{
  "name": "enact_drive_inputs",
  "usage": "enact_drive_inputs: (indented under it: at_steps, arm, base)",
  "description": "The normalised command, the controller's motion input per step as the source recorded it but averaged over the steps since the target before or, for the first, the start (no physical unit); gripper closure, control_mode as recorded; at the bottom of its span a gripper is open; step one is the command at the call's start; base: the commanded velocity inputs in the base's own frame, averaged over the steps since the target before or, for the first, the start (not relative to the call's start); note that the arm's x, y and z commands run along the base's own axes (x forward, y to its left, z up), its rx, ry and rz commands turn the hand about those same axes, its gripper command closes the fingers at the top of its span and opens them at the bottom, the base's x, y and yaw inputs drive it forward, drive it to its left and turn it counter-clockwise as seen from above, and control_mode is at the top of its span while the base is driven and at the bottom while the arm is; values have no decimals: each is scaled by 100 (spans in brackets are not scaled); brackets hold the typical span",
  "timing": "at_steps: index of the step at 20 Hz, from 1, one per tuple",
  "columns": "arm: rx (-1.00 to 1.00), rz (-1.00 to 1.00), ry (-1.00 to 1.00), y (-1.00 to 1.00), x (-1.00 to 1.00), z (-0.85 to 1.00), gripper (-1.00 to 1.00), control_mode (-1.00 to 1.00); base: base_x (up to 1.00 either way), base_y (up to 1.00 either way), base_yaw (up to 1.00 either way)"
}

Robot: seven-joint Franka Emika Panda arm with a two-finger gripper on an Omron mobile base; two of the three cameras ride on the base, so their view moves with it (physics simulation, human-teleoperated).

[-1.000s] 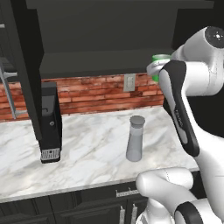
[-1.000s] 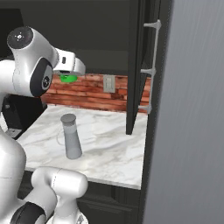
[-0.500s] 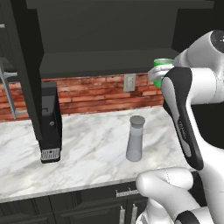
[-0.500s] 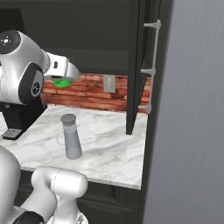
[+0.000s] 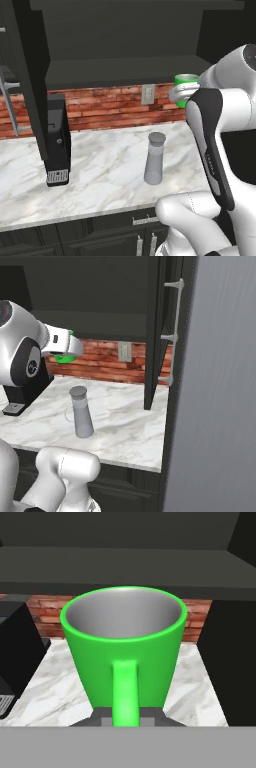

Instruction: There is a tray on the dining counter. Grab the cup, mug, and pitcher and place them on the tray. The pitcher may be placed next to the tray if it cannot fit the tray.

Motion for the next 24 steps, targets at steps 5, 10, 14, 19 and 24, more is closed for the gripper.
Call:
enact_drive_inputs:
  at_steps: [5,10,14,19,24]
  arm:
    - [0,0,0,9,-9,-5,100,-100]
    - [0,2,0,0,-9,-3,100,-100]
    - [0,0,0,0,0,0,100,100]
    - [0,0,0,0,0,0,100,100]
    - [0,0,0,0,0,0,100,100]
  base:
    - [0,0,0]
    - [0,0,0]
    - [-45,-9,7]
    - [-94,-48,13]
    - [-100,-87,37]
